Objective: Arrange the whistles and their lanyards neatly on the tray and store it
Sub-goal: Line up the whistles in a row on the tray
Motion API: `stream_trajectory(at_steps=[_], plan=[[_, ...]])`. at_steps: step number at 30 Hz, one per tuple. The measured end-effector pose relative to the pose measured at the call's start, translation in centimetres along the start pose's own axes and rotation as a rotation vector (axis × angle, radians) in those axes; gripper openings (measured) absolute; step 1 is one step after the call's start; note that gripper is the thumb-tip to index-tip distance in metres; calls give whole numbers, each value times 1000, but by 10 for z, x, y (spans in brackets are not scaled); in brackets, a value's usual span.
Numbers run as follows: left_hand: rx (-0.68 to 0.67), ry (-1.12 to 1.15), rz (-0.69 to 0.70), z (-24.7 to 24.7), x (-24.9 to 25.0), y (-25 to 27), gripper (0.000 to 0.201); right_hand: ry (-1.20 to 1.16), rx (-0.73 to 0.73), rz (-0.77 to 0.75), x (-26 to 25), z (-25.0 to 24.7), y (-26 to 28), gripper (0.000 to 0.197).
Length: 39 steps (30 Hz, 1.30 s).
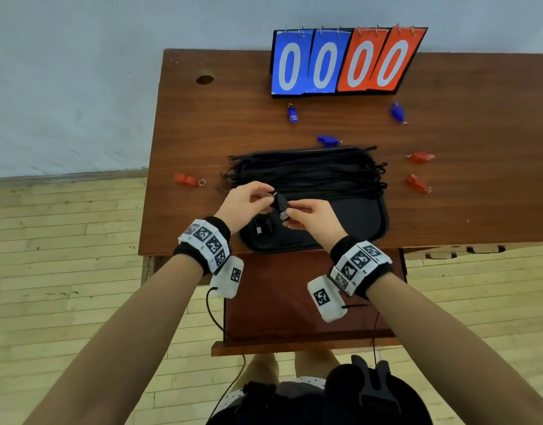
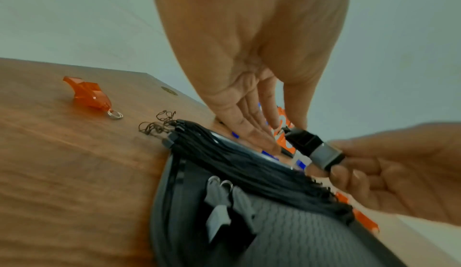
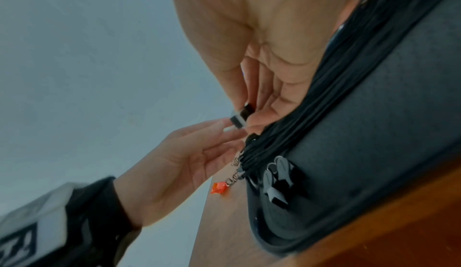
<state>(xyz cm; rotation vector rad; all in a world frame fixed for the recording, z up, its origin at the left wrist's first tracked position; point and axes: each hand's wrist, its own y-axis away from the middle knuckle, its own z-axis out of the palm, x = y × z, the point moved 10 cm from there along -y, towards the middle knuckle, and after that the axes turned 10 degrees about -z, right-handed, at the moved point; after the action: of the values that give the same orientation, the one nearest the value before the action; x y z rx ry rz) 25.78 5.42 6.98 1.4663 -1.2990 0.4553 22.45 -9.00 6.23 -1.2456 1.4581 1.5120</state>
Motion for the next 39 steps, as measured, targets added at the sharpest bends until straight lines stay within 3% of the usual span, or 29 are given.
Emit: stream_trajectory(at_steps=[5,14,24,39], plan=[[4,-357,69,25,-19,5,48,8,70,87,30,-7,1,27],[69,-715,120,46,-40,-13,51,134,20,153,70,1,-14,35],[127,-822,226,60,-39,-19,49,163,48,185,84,-6,-16,34],[121,-826,257,64,-44,-14,62,342,0,50,74,-5,-21,30]])
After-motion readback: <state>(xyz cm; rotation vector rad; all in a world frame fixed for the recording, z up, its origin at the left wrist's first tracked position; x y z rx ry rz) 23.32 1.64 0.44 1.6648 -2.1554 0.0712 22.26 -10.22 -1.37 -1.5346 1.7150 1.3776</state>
